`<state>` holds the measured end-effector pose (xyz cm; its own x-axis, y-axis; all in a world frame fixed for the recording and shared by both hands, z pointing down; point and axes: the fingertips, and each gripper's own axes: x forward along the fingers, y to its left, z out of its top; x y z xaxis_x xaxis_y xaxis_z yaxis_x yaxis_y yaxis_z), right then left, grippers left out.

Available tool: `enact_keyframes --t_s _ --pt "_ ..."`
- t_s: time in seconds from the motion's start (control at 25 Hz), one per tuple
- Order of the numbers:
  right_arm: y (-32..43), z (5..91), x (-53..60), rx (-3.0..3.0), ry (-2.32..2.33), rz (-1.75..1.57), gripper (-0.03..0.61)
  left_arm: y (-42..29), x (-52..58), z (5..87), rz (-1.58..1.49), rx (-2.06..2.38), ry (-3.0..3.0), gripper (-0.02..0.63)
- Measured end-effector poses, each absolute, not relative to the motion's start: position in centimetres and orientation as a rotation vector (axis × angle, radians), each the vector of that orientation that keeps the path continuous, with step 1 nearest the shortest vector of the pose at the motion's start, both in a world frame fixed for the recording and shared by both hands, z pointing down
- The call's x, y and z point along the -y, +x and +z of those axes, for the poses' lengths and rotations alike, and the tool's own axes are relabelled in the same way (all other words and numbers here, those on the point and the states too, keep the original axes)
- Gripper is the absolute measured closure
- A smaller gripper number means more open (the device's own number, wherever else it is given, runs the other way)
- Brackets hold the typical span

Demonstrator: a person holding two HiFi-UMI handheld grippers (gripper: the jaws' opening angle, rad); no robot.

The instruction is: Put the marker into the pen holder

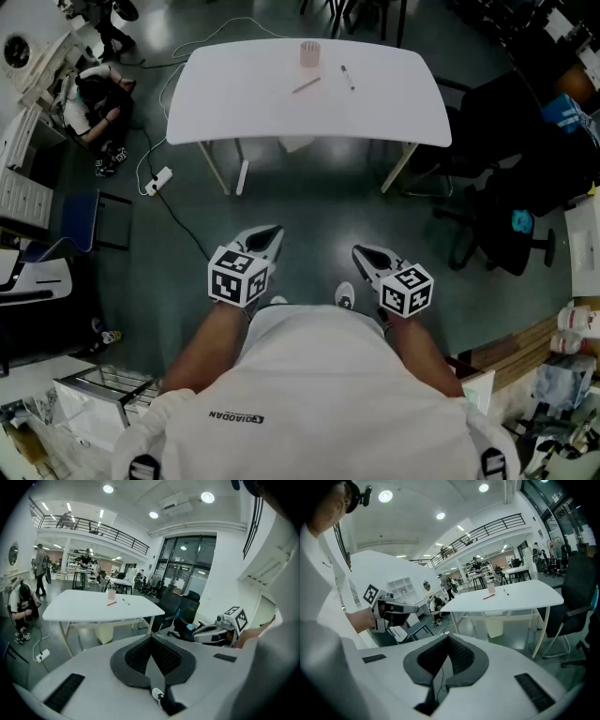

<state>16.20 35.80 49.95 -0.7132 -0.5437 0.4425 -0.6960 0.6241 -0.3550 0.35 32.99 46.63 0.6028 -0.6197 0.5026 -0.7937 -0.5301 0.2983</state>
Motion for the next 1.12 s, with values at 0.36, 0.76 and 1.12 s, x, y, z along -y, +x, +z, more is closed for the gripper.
enact_keyframes --t_s 0.36,0.76,1.12 --pt "15.8 50.2 -36.8 2.549 1.004 0.731 0.560 0.0 -33.8 47.2 0.454 1.099 2.315 0.588" --pt "14.6 49.4 -37.8 2.557 1.010 0.710 0.560 -0.6 -34.5 46.9 0.464 1.068 2.338 0.588" --pt "10.5 50.1 -38.9 2.548 0.987 0.720 0.560 -4.7 -36.0 48.4 0.568 1.051 2.357 0.588"
